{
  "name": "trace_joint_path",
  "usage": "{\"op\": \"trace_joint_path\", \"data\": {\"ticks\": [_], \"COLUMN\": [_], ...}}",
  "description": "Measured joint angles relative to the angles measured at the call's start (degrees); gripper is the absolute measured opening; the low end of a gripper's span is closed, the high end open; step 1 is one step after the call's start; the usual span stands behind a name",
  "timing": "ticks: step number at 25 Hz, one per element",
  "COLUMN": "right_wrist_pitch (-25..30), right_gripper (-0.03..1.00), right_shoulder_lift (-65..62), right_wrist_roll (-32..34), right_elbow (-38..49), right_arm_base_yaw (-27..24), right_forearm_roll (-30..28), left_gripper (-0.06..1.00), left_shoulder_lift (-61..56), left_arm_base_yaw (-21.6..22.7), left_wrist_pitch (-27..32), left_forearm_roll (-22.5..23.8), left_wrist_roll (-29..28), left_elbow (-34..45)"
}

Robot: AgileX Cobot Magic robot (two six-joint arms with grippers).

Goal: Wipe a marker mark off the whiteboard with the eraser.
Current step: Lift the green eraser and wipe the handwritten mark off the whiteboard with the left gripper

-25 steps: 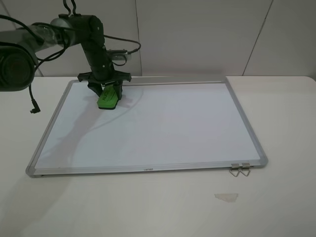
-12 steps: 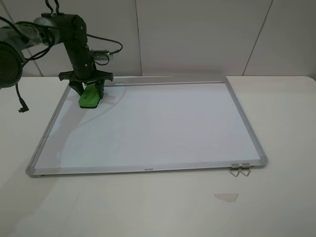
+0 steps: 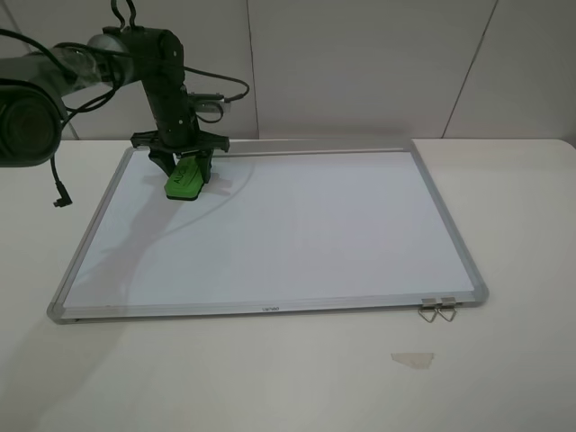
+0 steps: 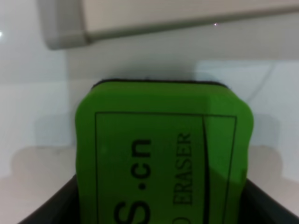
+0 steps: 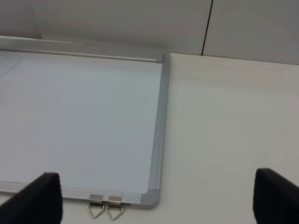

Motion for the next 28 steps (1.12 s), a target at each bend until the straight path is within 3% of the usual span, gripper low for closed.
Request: {"op": "trace_joint_path", "data": {"ticks": [7,14,28], "right_wrist_pitch": [0.00,0.00,0.00], "right_gripper": [0.82,0.82,0.82], "right_shoulder_lift": [0.00,0.00,0.00], "right_wrist_roll": [0.00,0.00,0.00], "right_elbow": [0.00,0.00,0.00], "right_arm_base_yaw": [0.00,0.00,0.00], "right_forearm_roll": [0.00,0.00,0.00], "left_gripper": [0.59,0.59,0.59], "left_shoulder_lift": [0.53,0.53,0.59], "left_arm_base_yaw": [-5.18,-4.82,7.67], "left_wrist_pitch": [-1.10,-0.89,0.65], "left_forearm_roll": [-0.06,-0.52,0.20], "left_wrist_roll": [0.68,2.29,2.72], "left_elbow": [-0.39,-0.46,-0.46]}}
